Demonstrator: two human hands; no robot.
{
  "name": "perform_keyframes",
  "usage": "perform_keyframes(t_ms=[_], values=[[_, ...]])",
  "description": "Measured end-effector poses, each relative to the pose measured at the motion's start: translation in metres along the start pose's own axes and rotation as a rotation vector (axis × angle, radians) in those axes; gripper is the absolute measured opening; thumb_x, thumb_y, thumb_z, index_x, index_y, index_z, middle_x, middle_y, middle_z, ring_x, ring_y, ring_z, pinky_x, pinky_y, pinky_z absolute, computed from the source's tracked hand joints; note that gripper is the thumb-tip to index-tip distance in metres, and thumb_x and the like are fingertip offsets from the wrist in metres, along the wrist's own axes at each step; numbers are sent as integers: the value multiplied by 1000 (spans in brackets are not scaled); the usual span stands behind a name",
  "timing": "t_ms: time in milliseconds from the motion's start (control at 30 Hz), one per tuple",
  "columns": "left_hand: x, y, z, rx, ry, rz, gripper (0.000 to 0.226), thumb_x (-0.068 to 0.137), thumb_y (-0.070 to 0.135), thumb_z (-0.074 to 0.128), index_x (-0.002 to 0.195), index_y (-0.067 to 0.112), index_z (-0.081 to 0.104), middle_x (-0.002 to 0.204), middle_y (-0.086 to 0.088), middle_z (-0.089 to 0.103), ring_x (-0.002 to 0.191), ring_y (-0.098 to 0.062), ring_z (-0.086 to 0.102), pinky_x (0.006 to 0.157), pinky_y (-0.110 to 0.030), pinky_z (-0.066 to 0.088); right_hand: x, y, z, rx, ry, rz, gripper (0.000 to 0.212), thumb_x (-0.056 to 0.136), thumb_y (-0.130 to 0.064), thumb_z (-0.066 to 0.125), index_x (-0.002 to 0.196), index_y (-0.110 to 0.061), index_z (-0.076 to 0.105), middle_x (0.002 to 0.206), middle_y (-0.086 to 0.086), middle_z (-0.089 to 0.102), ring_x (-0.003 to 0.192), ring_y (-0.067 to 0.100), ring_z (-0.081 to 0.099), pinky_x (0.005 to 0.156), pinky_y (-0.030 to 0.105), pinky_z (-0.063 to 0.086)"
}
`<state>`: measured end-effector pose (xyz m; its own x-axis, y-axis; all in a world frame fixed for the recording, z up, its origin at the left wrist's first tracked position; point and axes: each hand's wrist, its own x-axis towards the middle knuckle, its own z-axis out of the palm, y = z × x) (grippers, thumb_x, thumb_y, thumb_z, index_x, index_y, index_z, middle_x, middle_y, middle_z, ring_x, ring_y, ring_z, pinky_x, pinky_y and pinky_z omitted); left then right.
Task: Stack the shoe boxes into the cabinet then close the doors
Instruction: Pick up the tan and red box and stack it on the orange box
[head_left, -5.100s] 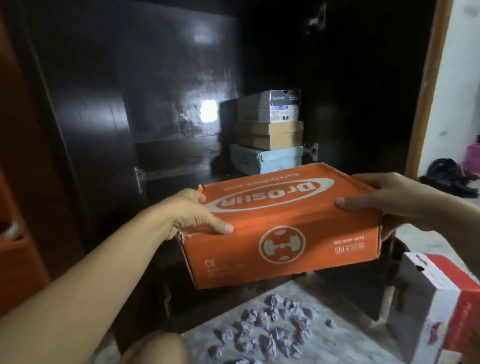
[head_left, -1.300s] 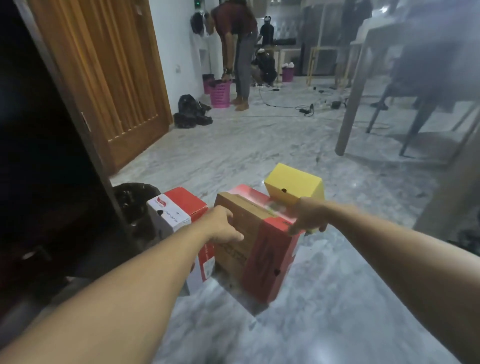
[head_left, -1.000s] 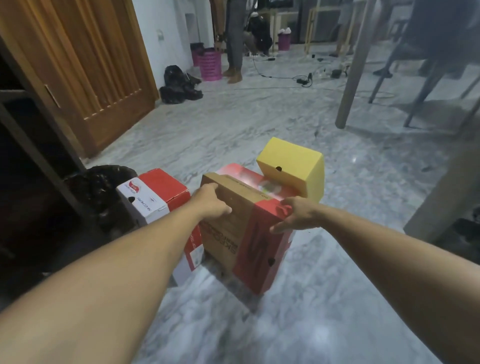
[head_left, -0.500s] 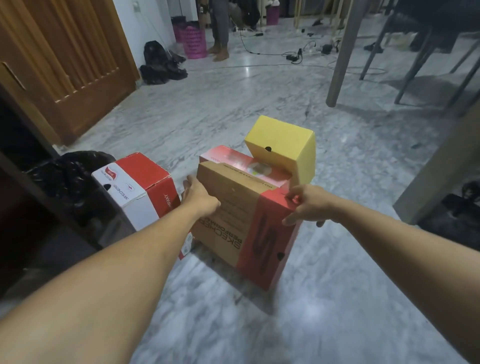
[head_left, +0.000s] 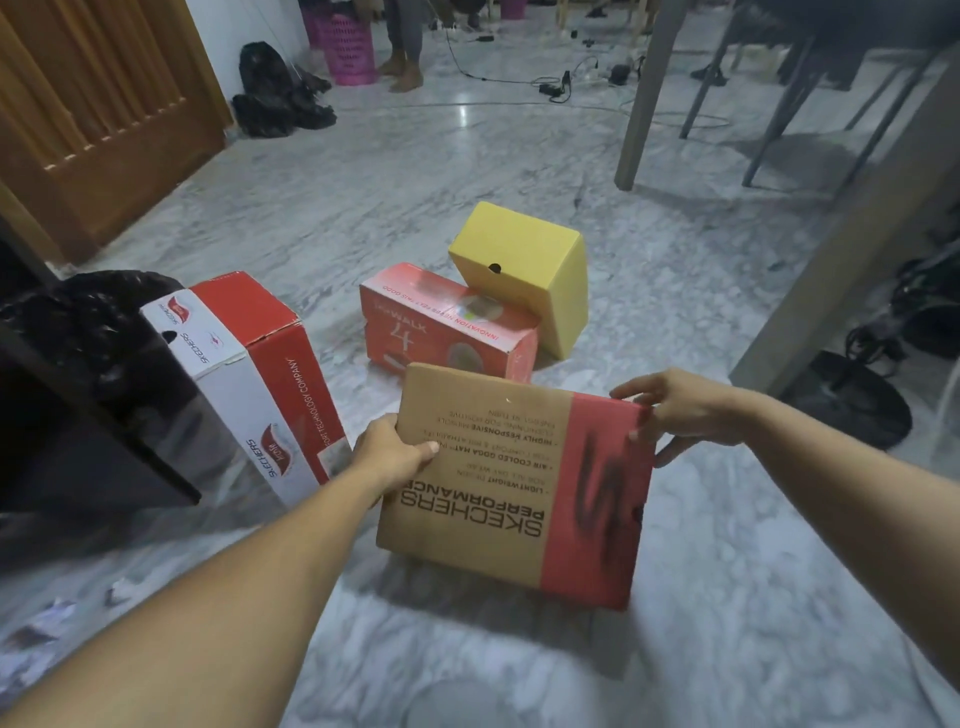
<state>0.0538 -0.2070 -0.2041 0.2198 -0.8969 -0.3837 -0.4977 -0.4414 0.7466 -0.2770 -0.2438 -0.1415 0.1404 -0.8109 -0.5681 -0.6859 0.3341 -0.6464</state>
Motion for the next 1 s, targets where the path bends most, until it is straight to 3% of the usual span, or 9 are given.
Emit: perform_keyframes(t_ms=[133, 267, 367, 433, 500, 600, 667, 800, 1000], values=[[-4, -10, 13, -5, -24, -32, 43, 78, 17, 78, 116, 17, 58, 110, -2, 68, 100, -24, 65, 93, -42, 53, 11, 20, 14, 78, 179, -18, 59, 82, 6, 68, 137, -12, 55, 106, 2, 63, 85, 23, 69, 73, 43, 62], [-7, -18, 24, 31, -60, -47, 54, 74, 14, 80, 122, 14, 56, 112, 2, 62, 105, -25, 61, 95, -37, 50, 22, 50, 34, 123, 382, -4, 67, 73, 2, 75, 136, -8, 53, 128, 22, 55, 100, 37, 66, 82, 48, 59], [-16, -24, 31, 48, -96, -52, 56, 75, 14, 79, 126, 12, 55, 109, 3, 65, 104, -22, 62, 90, -31, 49, 18, 67, 48, 215, 352, 93, 74, 76, -2, 77, 142, -9, 46, 124, 17, 56, 95, 31, 65, 78, 46, 60], [-20, -31, 33, 30, -142, -42, 67, 66, 18, 83, 127, 15, 54, 106, 3, 70, 101, -19, 65, 93, -34, 51, 5, 72, 57, 91, 262, 150, 74, 79, -12, 78, 144, -15, 43, 110, 8, 58, 92, 26, 63, 70, 42, 60], [-24, -35, 32, 3, -184, -16, 74, 59, 14, 88, 124, 21, 53, 102, 4, 73, 99, -17, 67, 96, -38, 52, -9, 76, 69, 26, 134, 146, 87, 76, -24, 82, 149, -25, 32, 112, 2, 57, 99, 25, 62, 62, 42, 59], [-32, -38, 30, -31, -260, 36, 91, 54, -1, 90, 130, 23, 45, 108, 1, 71, 102, -18, 66, 90, -41, 55, -23, 85, 89, 107, 43, 95, 94, 59, -36, 91, 132, -32, 33, 118, -3, 60, 100, 24, 65, 61, 47, 61], [-37, -40, 28, 16, -310, 72, 106, 49, -3, 91, 136, 22, 37, 117, 0, 65, 111, -21, 61, 94, -41, 53, -28, 88, 103, 129, 77, 70, 100, 47, -37, 94, 125, -29, 31, 115, -3, 60, 99, 23, 64, 64, 43, 61], [-56, -49, 28, 159, -298, 44, 121, 42, 6, 92, 143, 22, 29, 123, 4, 56, 116, -21, 51, 99, -36, 48, -39, 87, 118, 39, 192, 32, 113, 44, -28, 98, 132, -17, 28, 117, -1, 54, 106, 19, 55, 87, 34, 52], [-78, -54, 4, 172, -265, 22, 118, 30, 21, 96, 133, 17, 39, 119, 6, 60, 112, -21, 57, 93, -37, 53, -56, 72, 109, -39, 204, 9, 105, 43, -36, 98, 127, -11, 40, 112, -1, 55, 102, 18, 56, 78, 28, 50]])
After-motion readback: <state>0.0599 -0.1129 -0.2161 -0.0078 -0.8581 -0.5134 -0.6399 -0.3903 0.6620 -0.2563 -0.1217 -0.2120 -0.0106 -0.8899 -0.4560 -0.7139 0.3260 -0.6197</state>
